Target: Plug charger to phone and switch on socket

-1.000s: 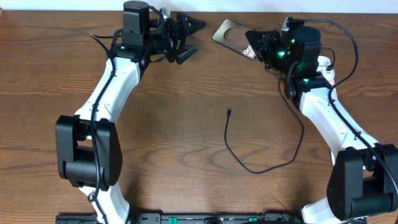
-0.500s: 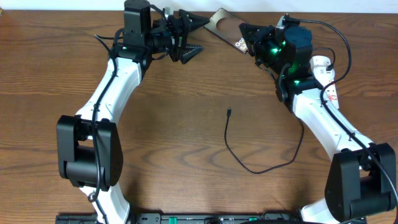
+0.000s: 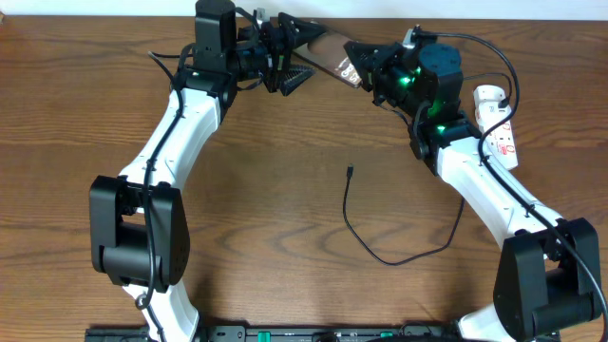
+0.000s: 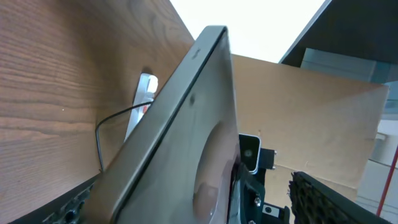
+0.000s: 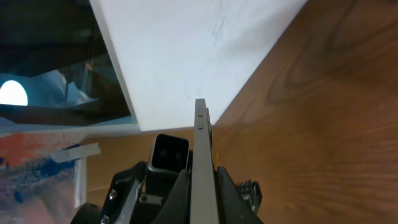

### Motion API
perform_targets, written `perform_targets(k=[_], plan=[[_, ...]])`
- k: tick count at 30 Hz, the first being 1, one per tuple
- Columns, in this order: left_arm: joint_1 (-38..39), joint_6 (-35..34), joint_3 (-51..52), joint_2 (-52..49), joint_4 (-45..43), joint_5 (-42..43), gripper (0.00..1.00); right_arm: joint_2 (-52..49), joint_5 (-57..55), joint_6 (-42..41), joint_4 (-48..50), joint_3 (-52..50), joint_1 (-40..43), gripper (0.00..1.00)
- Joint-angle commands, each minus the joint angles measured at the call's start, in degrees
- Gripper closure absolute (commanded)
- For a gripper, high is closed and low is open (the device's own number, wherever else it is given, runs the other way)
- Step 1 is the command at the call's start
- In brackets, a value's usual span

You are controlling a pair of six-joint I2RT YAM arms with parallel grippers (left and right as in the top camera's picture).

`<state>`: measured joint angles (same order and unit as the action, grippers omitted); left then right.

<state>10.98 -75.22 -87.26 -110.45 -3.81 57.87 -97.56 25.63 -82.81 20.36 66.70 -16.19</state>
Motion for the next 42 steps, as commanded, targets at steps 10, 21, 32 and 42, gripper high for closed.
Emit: perform_targets(k=[10,21,32,42], plan=[[-0.1,-1.9,-0.7,1.5,-4.5,-0.3,0.21,0.3,3.4,-2.7,-1.5,1.1,-2.8,0.99],[-0.1,-2.8,-0.7,1.5,-4.5,-0.8,0.32,0.3,3.4,-2.4,-7.4,1.1,-4.3,0.99],[-0.1,-7.9,-0.7,1.5,-10.5,-0.7,0.32,0.0,-0.6,0.4,-11.6,1.1,-7.4,0.99],[-0.1,-11.1,-0.7,1.5,-10.5,2.6,0.33,0.0,-4.7,1.5,-11.6,1.1,-9.0,0.99]])
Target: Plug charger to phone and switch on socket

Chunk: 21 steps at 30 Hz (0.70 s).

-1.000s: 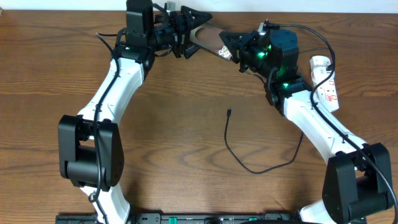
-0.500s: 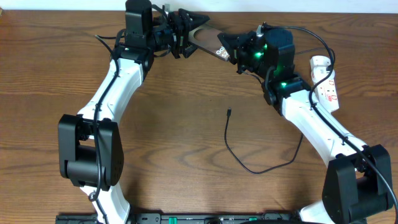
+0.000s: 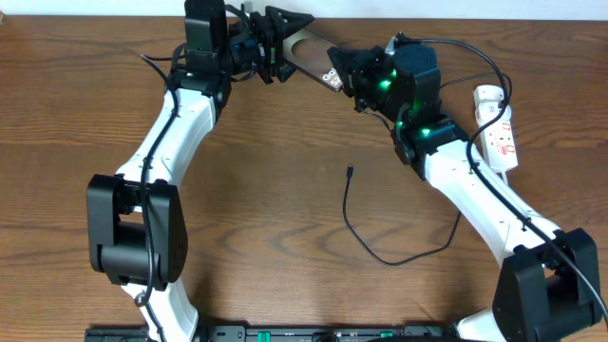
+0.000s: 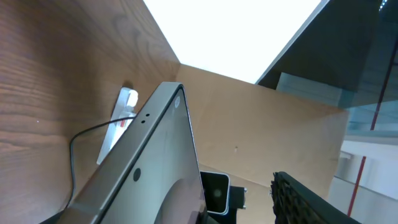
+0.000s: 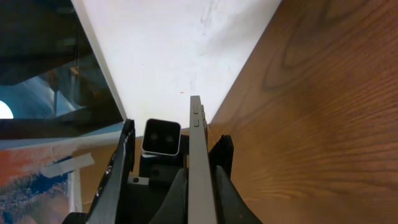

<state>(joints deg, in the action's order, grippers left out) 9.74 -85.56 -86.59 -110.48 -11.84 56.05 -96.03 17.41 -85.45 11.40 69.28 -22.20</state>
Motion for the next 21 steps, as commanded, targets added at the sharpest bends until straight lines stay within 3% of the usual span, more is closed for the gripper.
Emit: perform_targets(k=[1,21], plan=[[1.1,-0.8,-1.4,1.5,-2.6,5.0,0.33,-1.5,3.5,4.1,-2.6,-1.5,-3.0,0.99],[1.1,-0.1,-1.4,1.5,-2.6,11.3,0.33,-1.5,1.3,4.9,5.5,-1.5,-2.9,0.99]])
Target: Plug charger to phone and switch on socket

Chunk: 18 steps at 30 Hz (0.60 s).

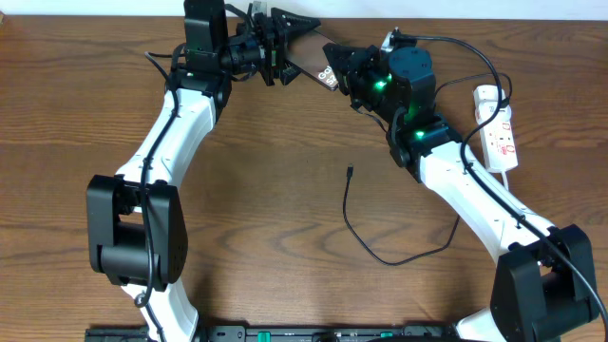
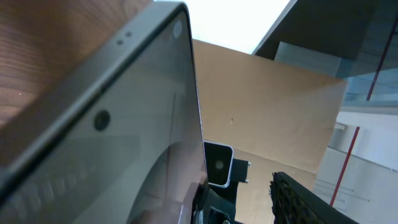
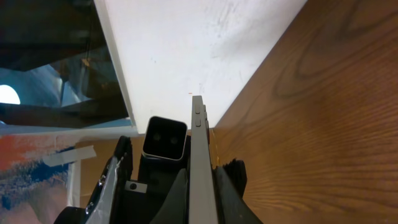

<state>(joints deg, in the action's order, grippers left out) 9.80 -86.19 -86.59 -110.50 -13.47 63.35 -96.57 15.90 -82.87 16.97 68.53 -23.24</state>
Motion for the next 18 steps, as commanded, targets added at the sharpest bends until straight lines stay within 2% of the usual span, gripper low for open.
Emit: perform_targets(k=[1,7,9,12,13,15,18], plan=[[1.0,0.5,-1.4,1.5,-1.0,4.0,0.33,-1.0,2.8,2.4,-0.2,-0.8,-1.9,0.99],[1.0,0.3,-1.4,1.5,-1.0,3.7,0.34,-1.3,2.8,2.4,-0.2,-0.8,-3.1,0.99],[1.0,0.3,-1.4,1.5,-1.0,3.4,0.39,-1.8,2.8,2.3,-0.2,-0.8,-3.6,0.99],[1.0,0.3,-1.4,1.5,-1.0,2.6,0.62,-2.8,3.4,2.1,-0.2,-0.8,-4.0,0.99],[1.0,0.3,-1.4,1.5,-1.0,2.4,0.66,-3.0,3.8,1.6,-0.2,-0.8,-4.0,0.99],[1.0,0.3,-1.4,1.5,-1.0,1.9,0.71,-3.5,4.2,1.5,-0.1,-0.8,-4.0,0.99],[1.0,0.3,-1.4,1.5,-1.0,1.1,0.71,-3.6,4.2,1.5,-0.1,-0.8,-4.0,0.99]])
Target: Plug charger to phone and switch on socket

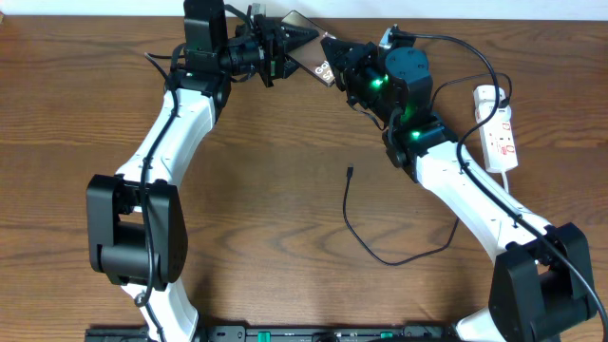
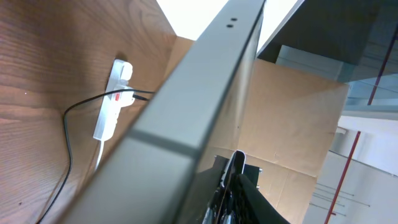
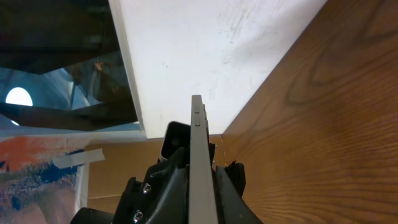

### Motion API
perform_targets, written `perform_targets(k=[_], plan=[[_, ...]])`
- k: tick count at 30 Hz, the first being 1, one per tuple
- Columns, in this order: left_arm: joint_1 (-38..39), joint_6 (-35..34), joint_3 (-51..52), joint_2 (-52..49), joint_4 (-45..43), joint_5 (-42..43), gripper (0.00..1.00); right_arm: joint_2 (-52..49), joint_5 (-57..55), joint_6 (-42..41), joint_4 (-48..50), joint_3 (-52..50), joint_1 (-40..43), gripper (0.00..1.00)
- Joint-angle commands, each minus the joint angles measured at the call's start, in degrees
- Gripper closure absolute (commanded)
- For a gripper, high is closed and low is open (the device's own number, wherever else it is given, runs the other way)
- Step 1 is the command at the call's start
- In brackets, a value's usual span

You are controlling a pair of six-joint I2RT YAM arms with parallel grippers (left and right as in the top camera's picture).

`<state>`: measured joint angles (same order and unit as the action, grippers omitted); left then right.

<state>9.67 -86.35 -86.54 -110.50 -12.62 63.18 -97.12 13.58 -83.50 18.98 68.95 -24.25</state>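
Note:
The phone (image 1: 318, 59) is held off the table at the back edge, between both grippers. My right gripper (image 1: 336, 65) is shut on its right end; in the right wrist view the phone (image 3: 198, 143) stands edge-on between the fingers (image 3: 166, 193). My left gripper (image 1: 288, 43) is shut on the other end, and the phone (image 2: 186, 106) fills the left wrist view as a grey slab. The charger plug (image 1: 350, 172) lies loose mid-table. Its black cable (image 1: 399, 260) loops back to the white socket strip (image 1: 500, 123).
The brown wooden table (image 1: 247, 209) ends at a white wall (image 3: 199, 50) just behind the phone. The socket strip (image 2: 112, 102) lies at the far right with its cable (image 2: 67, 134). The arms' bases sit at the front corners.
My left gripper's finger, apart from the phone before, now lies against it. The phone has turned more edge-on in the left wrist view. Both grippers sit slightly further left.
At first my right gripper held the phone at the table's back with the left jaws open round its free end. Both then stood further left, the left finger still apart. Now both grippers are shut on the phone; the plug has stayed mid-table.

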Motion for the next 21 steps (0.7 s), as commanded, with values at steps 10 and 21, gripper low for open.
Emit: perform_targets(k=[10,21], plan=[[1.2,0.5,-1.4,1.5,-1.9,-4.0,0.92,-3.0,7.8,2.9,-2.5,-1.2,-3.0,0.99],[1.2,0.5,-1.4,1.5,-1.8,-11.6,0.92,-3.0,7.8,5.0,-3.4,-1.2,-3.0,0.94]])
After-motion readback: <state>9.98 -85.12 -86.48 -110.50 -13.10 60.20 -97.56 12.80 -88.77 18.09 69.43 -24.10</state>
